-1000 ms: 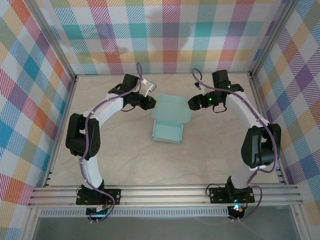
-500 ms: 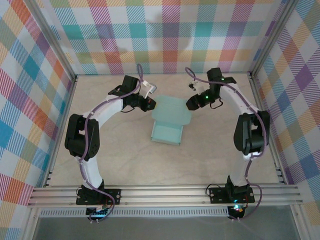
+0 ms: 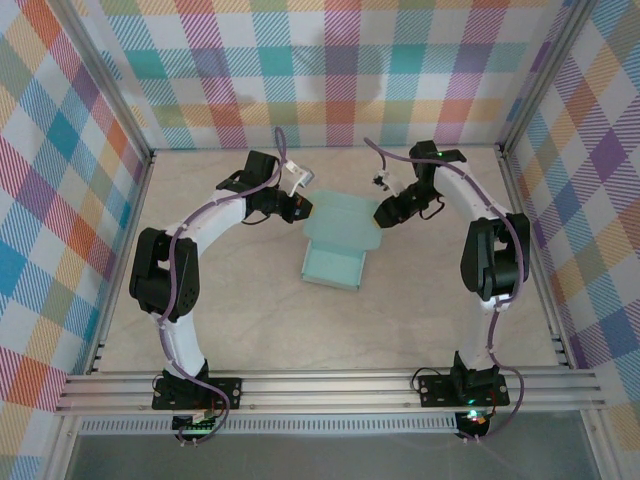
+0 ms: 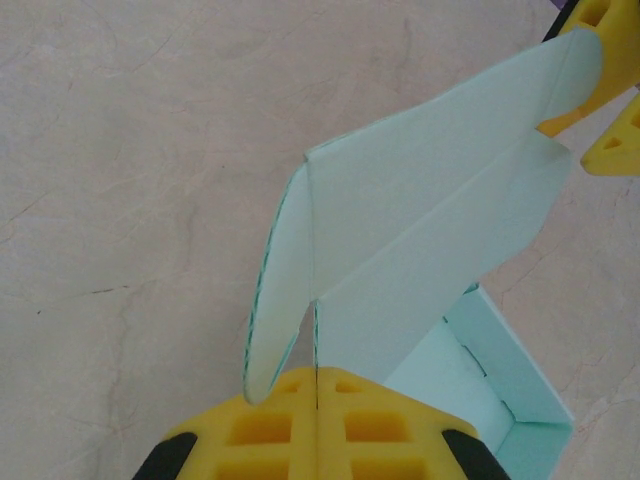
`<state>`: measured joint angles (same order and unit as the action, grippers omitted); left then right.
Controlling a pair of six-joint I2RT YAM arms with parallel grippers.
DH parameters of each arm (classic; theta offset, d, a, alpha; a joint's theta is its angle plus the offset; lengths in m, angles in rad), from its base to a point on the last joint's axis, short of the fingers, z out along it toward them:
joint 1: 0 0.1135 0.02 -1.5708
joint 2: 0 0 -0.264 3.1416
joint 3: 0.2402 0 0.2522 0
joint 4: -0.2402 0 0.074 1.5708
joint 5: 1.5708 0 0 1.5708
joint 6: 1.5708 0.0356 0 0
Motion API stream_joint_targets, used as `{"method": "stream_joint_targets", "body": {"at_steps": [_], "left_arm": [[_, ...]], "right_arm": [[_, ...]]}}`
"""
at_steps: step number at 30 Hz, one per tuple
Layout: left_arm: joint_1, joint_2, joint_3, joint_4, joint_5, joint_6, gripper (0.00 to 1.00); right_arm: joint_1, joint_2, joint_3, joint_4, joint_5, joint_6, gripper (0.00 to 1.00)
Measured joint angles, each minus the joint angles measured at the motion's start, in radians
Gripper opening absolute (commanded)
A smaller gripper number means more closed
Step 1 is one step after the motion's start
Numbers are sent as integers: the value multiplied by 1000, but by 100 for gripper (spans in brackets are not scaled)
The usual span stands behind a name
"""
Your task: Fold the paper box
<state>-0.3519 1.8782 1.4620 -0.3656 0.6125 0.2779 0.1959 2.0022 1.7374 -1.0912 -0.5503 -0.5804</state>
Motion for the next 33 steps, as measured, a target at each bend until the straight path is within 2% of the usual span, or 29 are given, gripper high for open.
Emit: {"method": "stream_joint_targets", "body": {"at_steps": [3, 11, 14, 17, 21, 25, 29, 30, 32, 33], "left_arm": [[0, 0, 0, 0, 0, 0, 0], [0, 0, 0, 0, 0, 0, 0], [0, 0, 0, 0, 0, 0, 0], [0, 0, 0, 0, 0, 0, 0], [1, 0, 0, 0, 0, 0, 0], [1, 0, 0, 0, 0, -6, 22], [1, 0, 0, -1, 0, -6, 29], [1, 0, 0, -2, 0, -6, 39], [1, 0, 2, -15, 0, 4, 50], [1, 0, 6, -31, -1, 4, 60]], "right_arm": [[2, 2, 0, -11, 5, -10, 21], [8, 16, 0, -10, 35, -16, 21], [8, 18, 0, -10, 45, -15, 13], [8, 18, 0, -9, 45, -18, 0], [8, 18, 0, -8, 44, -23, 0], [9, 17, -4, 5, 48, -19, 0], [18, -2, -25, 34, 74, -19, 0], [23, -10, -34, 43, 83, -19, 0], [31, -30, -51, 59, 98, -19, 0], [35, -41, -60, 66, 106, -19, 0]]}}
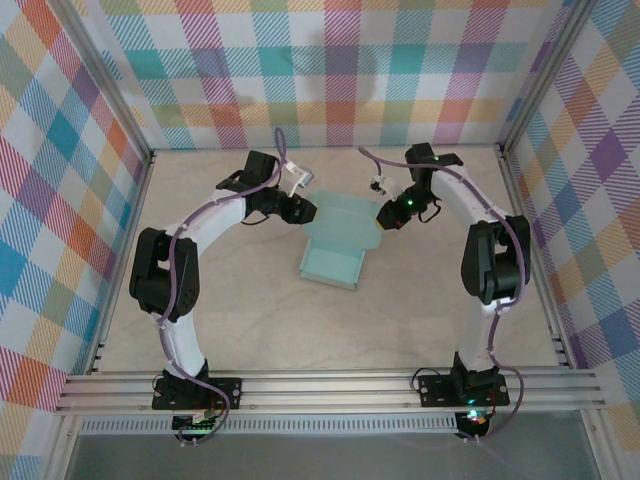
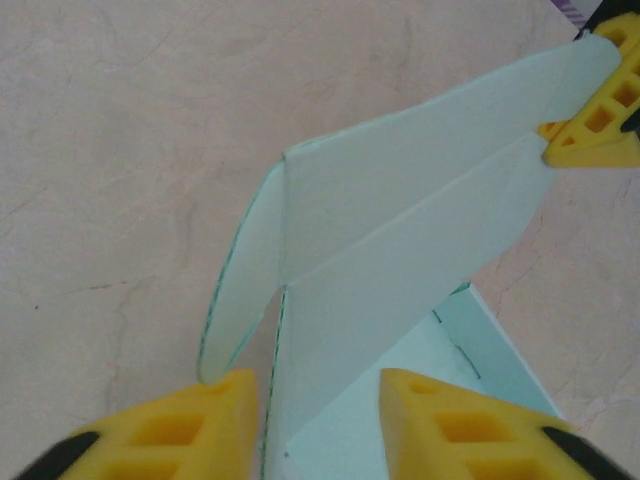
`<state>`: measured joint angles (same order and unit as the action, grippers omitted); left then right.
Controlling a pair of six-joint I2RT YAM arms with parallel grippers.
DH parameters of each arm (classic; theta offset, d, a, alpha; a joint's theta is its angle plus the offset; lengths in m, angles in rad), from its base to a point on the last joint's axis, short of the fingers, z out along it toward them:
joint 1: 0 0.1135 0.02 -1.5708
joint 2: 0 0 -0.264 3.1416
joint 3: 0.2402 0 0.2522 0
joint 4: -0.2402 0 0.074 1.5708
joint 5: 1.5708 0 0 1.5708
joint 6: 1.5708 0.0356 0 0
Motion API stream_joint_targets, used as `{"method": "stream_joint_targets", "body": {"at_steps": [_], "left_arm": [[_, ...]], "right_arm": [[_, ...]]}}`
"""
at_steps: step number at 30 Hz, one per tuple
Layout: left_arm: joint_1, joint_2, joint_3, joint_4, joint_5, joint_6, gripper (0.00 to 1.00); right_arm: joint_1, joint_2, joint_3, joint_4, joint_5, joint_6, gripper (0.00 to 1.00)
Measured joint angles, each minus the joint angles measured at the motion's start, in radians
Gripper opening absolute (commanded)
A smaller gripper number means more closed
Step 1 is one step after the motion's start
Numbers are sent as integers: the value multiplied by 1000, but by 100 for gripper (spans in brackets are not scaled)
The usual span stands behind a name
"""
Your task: Fold the paper box
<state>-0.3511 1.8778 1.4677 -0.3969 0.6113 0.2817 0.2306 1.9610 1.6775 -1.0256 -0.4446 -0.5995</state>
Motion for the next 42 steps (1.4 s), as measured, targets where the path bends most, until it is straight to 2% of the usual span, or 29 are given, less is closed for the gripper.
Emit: {"method": "stream_joint_targets", "body": {"at_steps": [1, 5, 10, 13, 18, 24, 30, 35, 38, 39, 40, 42], "left_arm": [[0, 0, 5, -16, -3, 8, 65], [-1, 0, 46, -100, -29, 42, 65], [-15, 0, 156, -267, -86, 124, 52], [-31, 17, 242, -371, -116, 175, 41], [-59, 64, 338, -501, -171, 233, 37], [-98, 121, 363, -577, -245, 264, 26], [-105, 166, 411, -608, -270, 256, 7], [-105, 167, 420, -622, -269, 254, 1], [-105, 167, 422, -626, -269, 254, 0], [-105, 167, 422, -626, -268, 254, 5], [-105, 167, 422, -627, -266, 255, 15], [-105, 167, 425, -633, -265, 257, 19]], "right_arm": [[1, -10, -7, 5, 10, 0, 0], [14, -42, -29, 26, 42, -3, 0], [20, -66, -59, 50, 52, -22, 0], [24, -80, -72, 55, 57, -31, 0], [29, -82, -72, 58, 70, -45, 0], [34, -83, -72, 61, 71, -58, 0], [35, -83, -73, 61, 71, -68, 0], [36, -83, -73, 61, 74, -68, 0], [37, -83, -73, 61, 74, -68, 0], [38, -83, -73, 61, 75, -68, 0], [38, -83, -73, 61, 75, -68, 0], [39, -83, -73, 62, 74, -68, 0]]}}
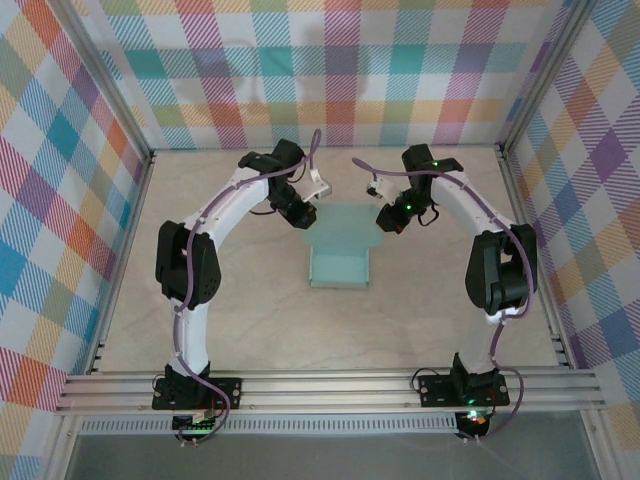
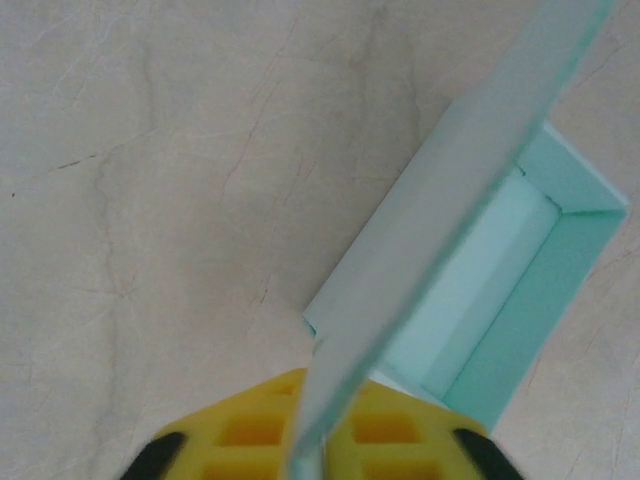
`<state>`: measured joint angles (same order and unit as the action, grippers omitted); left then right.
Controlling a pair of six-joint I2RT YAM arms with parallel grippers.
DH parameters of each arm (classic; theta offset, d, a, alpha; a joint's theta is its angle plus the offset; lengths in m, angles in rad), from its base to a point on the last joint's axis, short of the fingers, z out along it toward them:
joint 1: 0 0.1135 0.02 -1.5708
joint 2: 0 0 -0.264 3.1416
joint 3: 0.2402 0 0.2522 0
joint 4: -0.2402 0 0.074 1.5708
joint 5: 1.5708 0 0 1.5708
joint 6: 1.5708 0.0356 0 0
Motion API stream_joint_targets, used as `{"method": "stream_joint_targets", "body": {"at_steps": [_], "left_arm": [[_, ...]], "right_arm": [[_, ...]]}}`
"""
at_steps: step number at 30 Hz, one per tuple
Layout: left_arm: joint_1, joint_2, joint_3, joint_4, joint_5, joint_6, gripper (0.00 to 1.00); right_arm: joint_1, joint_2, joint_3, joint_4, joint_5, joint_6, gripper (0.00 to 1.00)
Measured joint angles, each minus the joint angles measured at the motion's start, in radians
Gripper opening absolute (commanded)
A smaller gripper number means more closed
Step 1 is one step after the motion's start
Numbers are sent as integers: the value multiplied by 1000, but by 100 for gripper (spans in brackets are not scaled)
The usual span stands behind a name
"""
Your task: Fold the paper box
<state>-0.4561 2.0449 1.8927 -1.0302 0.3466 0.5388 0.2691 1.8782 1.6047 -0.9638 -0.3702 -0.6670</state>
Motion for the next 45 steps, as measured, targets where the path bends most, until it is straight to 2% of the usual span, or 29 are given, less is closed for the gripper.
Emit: {"method": "stream_joint_targets", "body": {"at_steps": [1, 4, 13, 14, 17, 19, 24, 28, 30, 39, 45], "left_arm": [[0, 0, 1, -4, 0, 0, 19], [0, 0, 3, -16, -1, 0, 9], [0, 0, 3, -19, -8, 9, 11], [0, 0, 3, -19, -8, 10, 11], [0, 0, 2, -20, -8, 16, 31], [0, 0, 2, -26, -8, 16, 31], [2, 0, 2, -44, -5, 22, 15], [3, 0, 2, -49, -5, 26, 8], [5, 0, 2, -52, -3, 26, 1], [8, -6, -11, -19, -8, -35, 0], [7, -68, -125, 122, -28, -185, 0]], "right_arm": [[1, 0, 0, 0, 0, 0, 0], [2, 0, 0, 0, 1, 0, 0], [4, 0, 0, 3, 7, 0, 0], [4, 0, 0, 3, 7, 0, 0], [4, 0, 0, 3, 7, 0, 0], [4, 0, 0, 3, 8, 0, 0], [4, 0, 0, 3, 10, 0, 0], [4, 0, 0, 3, 11, 0, 0], [3, 0, 0, 3, 12, 0, 0], [15, -4, 0, 25, 43, 58, 0], [74, -72, -42, 108, 214, 249, 0]]}}
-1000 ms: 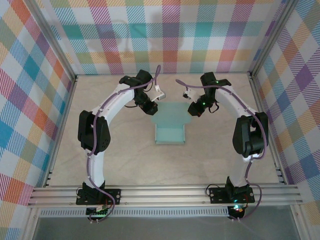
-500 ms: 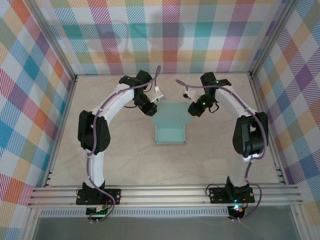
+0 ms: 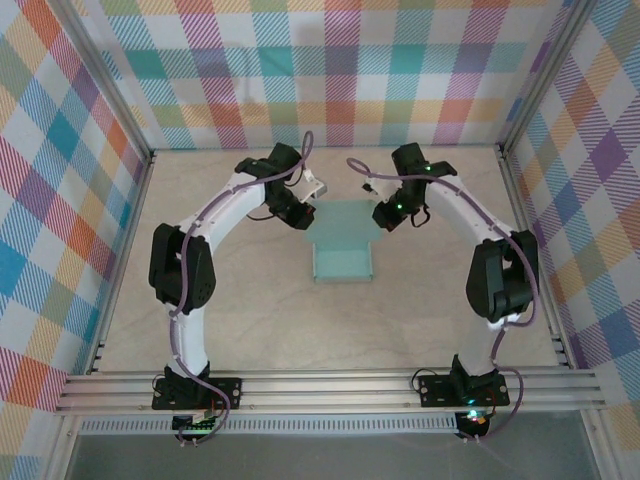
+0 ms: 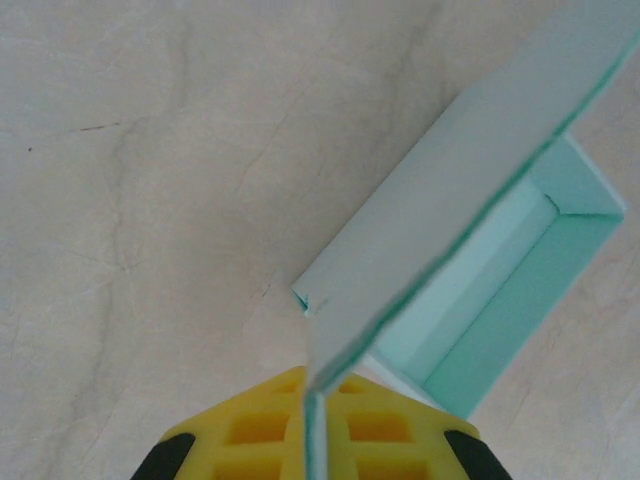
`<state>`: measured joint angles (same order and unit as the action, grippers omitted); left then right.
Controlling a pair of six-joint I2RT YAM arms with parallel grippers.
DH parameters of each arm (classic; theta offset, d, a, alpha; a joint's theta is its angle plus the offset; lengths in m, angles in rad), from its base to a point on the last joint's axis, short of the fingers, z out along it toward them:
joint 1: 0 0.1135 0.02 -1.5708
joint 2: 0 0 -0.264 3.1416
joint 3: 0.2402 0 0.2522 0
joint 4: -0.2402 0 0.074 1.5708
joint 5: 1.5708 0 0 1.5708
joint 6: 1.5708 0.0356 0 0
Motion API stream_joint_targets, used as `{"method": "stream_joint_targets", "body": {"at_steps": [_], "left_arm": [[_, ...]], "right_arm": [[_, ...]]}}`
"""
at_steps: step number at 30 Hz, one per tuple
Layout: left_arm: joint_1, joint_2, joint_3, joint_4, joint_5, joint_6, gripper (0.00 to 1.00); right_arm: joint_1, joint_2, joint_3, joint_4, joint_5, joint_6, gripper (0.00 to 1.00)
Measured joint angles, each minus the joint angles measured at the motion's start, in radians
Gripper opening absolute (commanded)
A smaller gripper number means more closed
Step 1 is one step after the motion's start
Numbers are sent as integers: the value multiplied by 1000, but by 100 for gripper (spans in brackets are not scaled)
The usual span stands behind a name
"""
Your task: Fold the paper box
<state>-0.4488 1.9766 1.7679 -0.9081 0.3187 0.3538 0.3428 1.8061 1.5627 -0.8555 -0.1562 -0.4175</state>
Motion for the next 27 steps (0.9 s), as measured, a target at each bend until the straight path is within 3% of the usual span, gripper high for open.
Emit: {"method": "stream_joint_targets", "body": {"at_steps": [8, 16, 27], "left_arm": [[-26, -71, -64, 135, -89, -192, 0], [-61, -76, -64, 161, -161, -302, 0], [-128, -76, -92, 248, -264, -445, 0]], "right_arm": [[94, -109, -72, 93, 196, 298, 0], [131, -146, -150, 181, 299, 565, 0], [205, -169, -218, 272, 495, 789, 0]]}}
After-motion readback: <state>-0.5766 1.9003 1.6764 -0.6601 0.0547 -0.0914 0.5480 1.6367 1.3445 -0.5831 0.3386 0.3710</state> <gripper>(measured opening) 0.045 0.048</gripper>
